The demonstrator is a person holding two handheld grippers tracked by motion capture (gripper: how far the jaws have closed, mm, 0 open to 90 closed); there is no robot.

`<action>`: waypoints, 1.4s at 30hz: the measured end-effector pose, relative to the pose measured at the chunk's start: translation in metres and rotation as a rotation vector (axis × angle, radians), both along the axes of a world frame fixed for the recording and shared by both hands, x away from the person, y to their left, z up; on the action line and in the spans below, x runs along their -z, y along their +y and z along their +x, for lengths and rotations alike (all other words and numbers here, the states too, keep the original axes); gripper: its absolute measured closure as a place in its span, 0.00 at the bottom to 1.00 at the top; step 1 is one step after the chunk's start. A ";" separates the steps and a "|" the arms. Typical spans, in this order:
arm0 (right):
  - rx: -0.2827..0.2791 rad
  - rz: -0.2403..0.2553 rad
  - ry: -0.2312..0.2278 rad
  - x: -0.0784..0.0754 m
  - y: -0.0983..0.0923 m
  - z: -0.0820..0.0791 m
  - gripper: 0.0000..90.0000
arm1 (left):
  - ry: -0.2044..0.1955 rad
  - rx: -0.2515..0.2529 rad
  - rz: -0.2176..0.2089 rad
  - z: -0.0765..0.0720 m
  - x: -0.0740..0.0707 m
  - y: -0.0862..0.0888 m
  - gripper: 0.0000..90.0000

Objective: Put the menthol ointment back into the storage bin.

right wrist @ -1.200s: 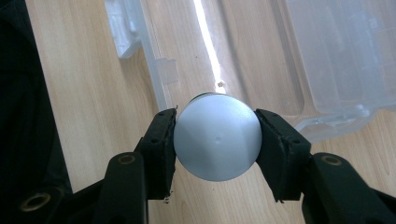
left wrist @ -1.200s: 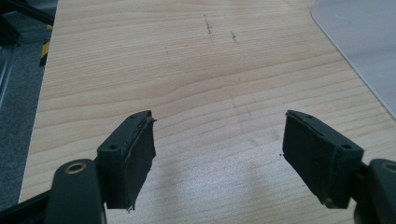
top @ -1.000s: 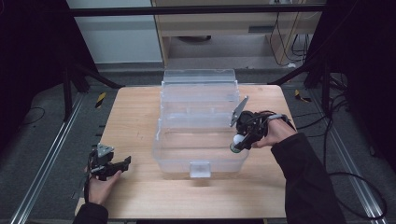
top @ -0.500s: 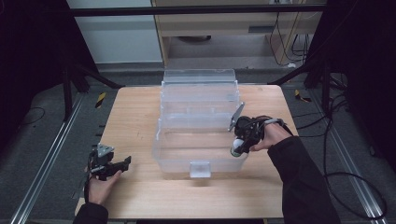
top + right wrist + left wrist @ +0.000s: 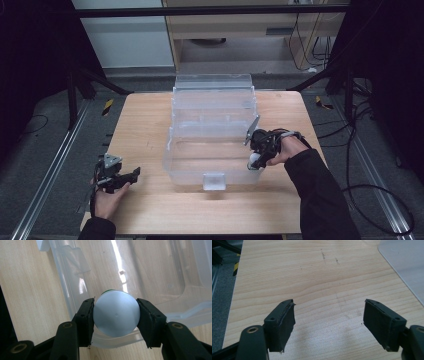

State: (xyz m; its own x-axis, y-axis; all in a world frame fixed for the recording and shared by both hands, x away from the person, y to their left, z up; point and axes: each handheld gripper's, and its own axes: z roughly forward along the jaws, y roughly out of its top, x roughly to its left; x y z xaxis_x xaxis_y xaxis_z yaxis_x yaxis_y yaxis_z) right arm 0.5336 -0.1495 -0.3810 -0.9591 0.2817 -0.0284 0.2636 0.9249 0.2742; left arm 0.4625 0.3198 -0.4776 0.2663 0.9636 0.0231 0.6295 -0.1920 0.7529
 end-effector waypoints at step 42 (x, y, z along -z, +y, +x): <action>0.017 -0.018 0.014 0.022 0.000 0.000 0.55 | 0.002 0.004 0.001 0.000 0.000 0.000 0.27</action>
